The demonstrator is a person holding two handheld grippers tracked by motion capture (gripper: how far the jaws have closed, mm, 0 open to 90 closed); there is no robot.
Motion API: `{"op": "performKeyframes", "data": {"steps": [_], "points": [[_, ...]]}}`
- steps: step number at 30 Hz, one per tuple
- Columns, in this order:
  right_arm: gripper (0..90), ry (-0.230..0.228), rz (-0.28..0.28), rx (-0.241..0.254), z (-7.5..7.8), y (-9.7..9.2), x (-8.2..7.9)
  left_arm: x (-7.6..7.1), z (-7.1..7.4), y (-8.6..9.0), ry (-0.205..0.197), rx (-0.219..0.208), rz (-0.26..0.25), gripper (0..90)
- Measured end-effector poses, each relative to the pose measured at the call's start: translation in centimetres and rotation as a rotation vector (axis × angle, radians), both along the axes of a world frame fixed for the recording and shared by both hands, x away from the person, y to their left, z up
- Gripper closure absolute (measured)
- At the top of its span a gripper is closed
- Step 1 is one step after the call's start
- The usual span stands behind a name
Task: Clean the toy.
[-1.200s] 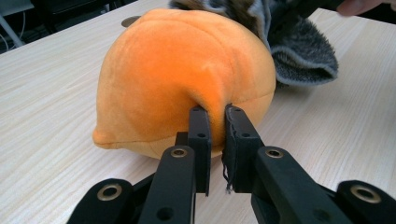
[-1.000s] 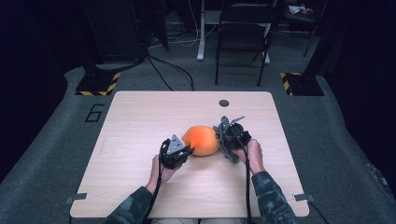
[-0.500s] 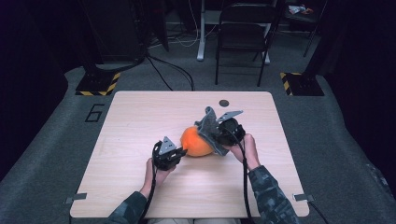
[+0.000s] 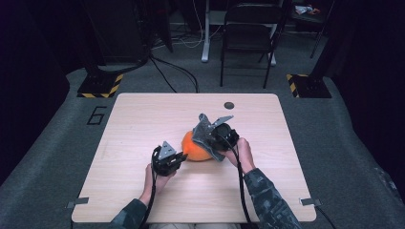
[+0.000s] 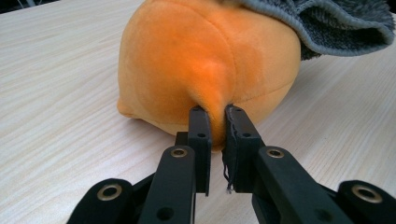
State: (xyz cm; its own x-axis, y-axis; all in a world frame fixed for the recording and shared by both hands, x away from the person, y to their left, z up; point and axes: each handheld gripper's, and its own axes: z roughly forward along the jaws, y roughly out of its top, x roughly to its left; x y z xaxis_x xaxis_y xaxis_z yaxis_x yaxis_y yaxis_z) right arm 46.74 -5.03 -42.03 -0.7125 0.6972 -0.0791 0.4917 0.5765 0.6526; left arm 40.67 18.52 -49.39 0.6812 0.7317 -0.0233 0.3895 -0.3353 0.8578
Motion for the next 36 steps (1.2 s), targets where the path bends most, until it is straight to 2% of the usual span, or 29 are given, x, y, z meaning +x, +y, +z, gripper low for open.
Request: {"op": "performKeyframes", "data": {"steps": [3,7,9,14,15,16,17,22,25,27,30,31,33,35,36], "points": [[69.9,-0.005,-0.027,-0.035,-0.5,-0.9,0.4,0.1,0.0,-0.1,0.006,-0.004,-0.002,81.9],[70.0,0.039,-0.091,-0.036,-1.8,-2.3,1.0,0.2,0.1,-0.3,-0.001,0.008,-0.009,81.9],[70.0,0.058,-0.114,-0.055,-2.5,-2.8,1.4,0.2,0.0,-0.3,0.001,0.005,-0.008,82.0],[70.0,0.144,-0.181,-0.075,-5.3,-3.9,2.1,0.4,0.0,-0.2,0.005,0.003,-0.005,82.0],[70.0,0.141,-0.172,-0.093,-5.5,-4.1,2.2,0.5,0.0,-0.2,0.002,0.001,-0.003,82.0],[70.0,0.15,-0.179,-0.086,-5.7,-4.2,2.3,0.5,0.0,-0.2,0.001,-0.001,-0.002,81.9],[69.9,0.158,-0.19,-0.085,-5.8,-4.3,2.3,0.5,0.0,-0.2,0.001,-0.001,-0.002,81.9],[69.9,0.127,-0.199,-0.094,-4.9,-4.7,2.1,0.5,0.1,-0.1,0.0,-0.007,-0.005,82.0],[70.0,0.075,-0.195,-0.065,-3.4,-5.1,1.8,0.5,0.0,-0.1,-0.001,-0.014,-0.002,81.9],[70.1,0.035,-0.192,-0.026,-1.9,-4.9,1.1,0.6,0.1,0.0,-0.006,-0.01,-0.004,82.0],[70.4,0.013,-0.128,0.015,-0.5,-4.3,0.5,0.6,0.1,0.0,-0.008,-0.013,-0.002,81.8],[70.5,0.017,-0.11,0.016,-0.3,-3.8,0.2,0.6,0.1,0.0,-0.01,-0.012,0.0,81.6],[70.5,0.028,-0.072,-0.015,-0.8,-2.8,0.2,0.6,0.1,0.0,-0.016,-0.015,0.006,80.0],[70.6,0.035,-0.069,-0.026,-1.4,-2.2,0.3,0.5,0.1,-0.1,-0.034,0.004,0.014,71.5],[70.6,0.038,-0.075,-0.022,-1.7,-2.1,0.4,0.5,0.1,-0.1,-0.059,0.025,0.02,64.9]]}}
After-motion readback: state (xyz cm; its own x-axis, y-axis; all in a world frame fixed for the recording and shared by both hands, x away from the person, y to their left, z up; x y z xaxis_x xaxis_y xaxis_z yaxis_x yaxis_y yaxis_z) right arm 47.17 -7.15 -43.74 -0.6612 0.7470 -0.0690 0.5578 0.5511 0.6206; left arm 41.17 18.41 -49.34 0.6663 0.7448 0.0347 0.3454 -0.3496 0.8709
